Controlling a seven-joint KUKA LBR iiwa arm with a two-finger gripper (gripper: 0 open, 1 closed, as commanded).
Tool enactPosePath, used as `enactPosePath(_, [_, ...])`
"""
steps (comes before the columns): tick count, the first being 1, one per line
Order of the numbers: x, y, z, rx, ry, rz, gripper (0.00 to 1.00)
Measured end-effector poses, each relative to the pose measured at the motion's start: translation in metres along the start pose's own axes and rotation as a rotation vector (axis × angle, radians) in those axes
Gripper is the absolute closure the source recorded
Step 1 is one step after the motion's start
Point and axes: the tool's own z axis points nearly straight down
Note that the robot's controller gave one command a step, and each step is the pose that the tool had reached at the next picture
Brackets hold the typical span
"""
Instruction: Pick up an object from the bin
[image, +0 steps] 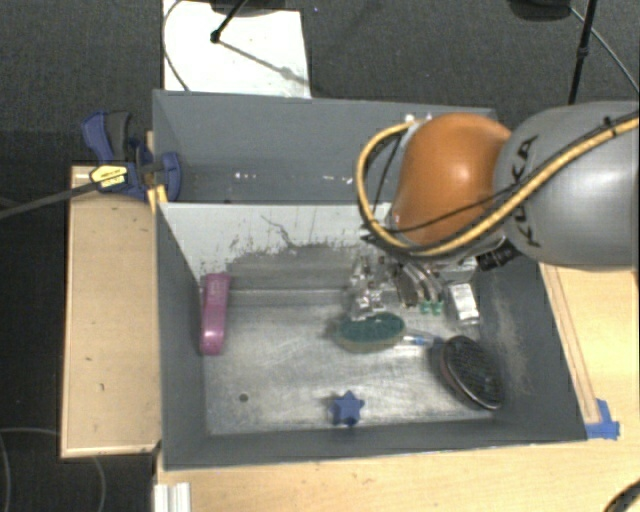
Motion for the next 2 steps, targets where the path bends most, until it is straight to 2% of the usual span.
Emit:
enactPosePath(1, [0.003,-0.001,0.004,0.001,0.01,0.003,0.0])
enactPosePath(2, [-0.013,-0.043,0.107,-0.002,0.005,-0.137,0.0])
